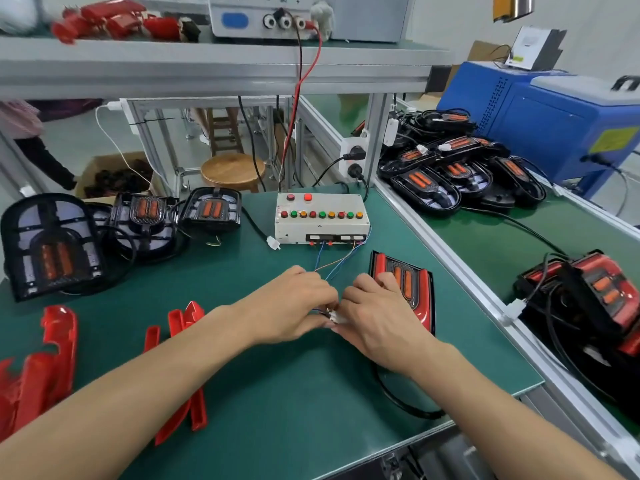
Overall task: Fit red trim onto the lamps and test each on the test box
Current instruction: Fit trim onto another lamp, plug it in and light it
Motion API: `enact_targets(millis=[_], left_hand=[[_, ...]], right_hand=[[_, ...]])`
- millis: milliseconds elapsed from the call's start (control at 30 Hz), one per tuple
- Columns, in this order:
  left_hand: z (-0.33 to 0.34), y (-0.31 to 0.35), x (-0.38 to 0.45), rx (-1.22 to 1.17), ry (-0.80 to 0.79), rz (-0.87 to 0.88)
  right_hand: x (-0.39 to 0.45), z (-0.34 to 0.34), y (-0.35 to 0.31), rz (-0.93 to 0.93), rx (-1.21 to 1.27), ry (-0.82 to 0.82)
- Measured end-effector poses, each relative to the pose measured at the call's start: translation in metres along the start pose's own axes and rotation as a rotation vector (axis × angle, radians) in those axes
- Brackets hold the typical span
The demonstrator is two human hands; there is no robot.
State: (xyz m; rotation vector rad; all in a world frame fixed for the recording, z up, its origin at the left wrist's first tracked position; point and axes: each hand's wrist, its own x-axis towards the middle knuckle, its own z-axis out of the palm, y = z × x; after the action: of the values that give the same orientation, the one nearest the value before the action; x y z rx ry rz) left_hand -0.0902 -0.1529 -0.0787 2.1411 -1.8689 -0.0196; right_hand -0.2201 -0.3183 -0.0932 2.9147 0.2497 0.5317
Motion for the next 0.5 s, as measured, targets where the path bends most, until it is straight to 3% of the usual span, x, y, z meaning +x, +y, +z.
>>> enact_targets(millis=[233, 500], left_hand=[[0.004, -0.003, -0.003, -0.026, 0.008, 0.080], [0.011, -0.012, -0.007, -0.091, 0.040, -0.042]], right_hand=[[0.004, -0.002, 0.007, -0.064, 0.131, -0.105], [0.002, 0.002, 0.009, -0.022, 0.169, -0.116]])
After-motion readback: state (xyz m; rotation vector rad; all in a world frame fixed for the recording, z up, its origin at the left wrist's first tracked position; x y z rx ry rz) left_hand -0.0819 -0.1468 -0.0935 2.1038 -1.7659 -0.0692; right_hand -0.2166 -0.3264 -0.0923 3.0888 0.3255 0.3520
